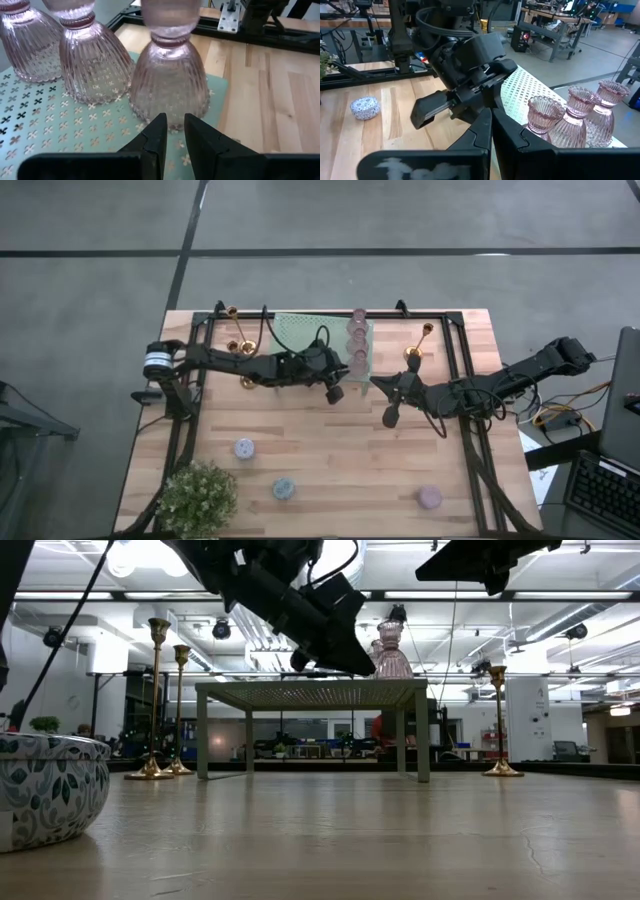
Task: Pick & Place candle stick holders
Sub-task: Put the glass candle holder on the shelf aligned with the other glass candle holders, then put the bottom left gold candle holder on the shelf
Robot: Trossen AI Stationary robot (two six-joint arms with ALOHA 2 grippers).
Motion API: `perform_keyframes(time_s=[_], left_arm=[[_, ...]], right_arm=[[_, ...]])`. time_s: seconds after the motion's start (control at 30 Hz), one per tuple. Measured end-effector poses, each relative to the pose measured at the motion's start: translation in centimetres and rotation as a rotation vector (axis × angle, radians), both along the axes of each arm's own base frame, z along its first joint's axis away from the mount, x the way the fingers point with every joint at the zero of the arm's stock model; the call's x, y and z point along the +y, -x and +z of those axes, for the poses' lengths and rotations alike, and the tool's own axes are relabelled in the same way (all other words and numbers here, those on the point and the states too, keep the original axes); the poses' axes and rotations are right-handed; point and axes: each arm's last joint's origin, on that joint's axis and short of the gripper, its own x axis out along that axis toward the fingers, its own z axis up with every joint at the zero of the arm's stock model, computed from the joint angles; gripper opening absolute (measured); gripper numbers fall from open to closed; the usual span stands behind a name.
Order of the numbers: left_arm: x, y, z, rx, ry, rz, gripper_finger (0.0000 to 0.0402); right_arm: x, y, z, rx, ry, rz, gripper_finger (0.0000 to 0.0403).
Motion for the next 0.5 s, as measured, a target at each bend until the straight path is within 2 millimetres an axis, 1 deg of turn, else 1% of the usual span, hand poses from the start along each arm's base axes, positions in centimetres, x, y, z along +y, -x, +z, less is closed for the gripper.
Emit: perform_keyframes(time_s=[0.13,0.23,0.33,0.5], left_arm=[[-1.1,0.0,0.0,0.017,-0.029,-0.04,0.0069],[-2.4,-0.1,-0.1,0.046,-0.07,-0.095,0.0069],[-4.5,-0.1,-0.1,0.064,-0.137,-0.155,0.0069],[-8.7,0.3,-0.2,0.103,-0.296,-0.208,0.0069]], right_arm=[[0.0,0.0,0.0,0.001,0.0,0.002,0.0008],[0.0,0.0,-0.1,0.007,0.002,0.001,0.0008],[0.0,0.0,-0.1,0.007,0.0,0.001,0.0008],[0.0,0.0,-0.1,0.008,0.0,0.001,0.0008]])
